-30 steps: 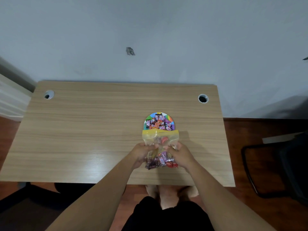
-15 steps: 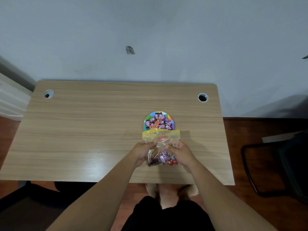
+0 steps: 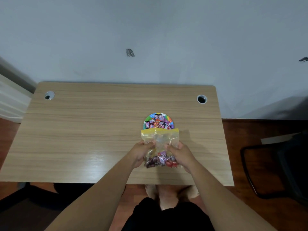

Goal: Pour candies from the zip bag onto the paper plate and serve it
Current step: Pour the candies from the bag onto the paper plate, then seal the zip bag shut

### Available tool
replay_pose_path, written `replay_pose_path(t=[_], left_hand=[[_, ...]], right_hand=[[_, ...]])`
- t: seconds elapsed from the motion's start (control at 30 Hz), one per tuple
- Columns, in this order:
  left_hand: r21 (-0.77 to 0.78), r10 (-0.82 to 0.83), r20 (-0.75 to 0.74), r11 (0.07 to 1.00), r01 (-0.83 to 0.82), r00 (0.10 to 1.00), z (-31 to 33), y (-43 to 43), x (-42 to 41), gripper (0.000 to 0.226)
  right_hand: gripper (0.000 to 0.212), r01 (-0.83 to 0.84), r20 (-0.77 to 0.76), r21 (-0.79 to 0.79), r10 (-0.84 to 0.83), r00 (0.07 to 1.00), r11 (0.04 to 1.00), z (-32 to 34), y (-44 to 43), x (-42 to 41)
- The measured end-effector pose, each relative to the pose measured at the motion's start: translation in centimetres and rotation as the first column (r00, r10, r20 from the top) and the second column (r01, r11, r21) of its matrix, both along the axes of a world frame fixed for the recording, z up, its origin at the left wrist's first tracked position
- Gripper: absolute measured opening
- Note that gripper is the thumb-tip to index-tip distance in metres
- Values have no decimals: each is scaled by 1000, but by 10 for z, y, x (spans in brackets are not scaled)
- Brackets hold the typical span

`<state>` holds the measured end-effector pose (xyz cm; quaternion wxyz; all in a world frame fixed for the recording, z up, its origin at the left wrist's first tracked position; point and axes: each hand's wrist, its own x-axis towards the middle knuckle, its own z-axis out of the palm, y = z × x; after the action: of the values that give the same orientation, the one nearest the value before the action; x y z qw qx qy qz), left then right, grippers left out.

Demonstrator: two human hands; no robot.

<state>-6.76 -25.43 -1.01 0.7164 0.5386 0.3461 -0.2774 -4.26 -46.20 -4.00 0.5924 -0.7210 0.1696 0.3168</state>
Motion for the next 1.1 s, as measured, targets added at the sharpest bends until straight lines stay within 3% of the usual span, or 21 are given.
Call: replay_pose_path(t=[0.17,0.43,0.6,0.87,1.1], left_hand=[[-44,-53,71,997,56,996,12,5,-1,58],[7,164,235,985,-171,958,16,18,1,32],[52,165,318,980,-191,934,25,34,6,22],[119,-3,448,991,-57,894,42,47,10,23],[165,-8,450,984,-74,893,56,59,3,18]], right_hand=[[52,-24,-10,-9,24,1000,1000,17,-4,1],[81,-53,48,-5,54,997,999,29,-13,5],[42,-61,39,18,60,997,998,45,-26,13],[22,-79,192,71,64,979,994,68,-24,30],[5,-89,265,-20,91,960,996,84,-21,41]])
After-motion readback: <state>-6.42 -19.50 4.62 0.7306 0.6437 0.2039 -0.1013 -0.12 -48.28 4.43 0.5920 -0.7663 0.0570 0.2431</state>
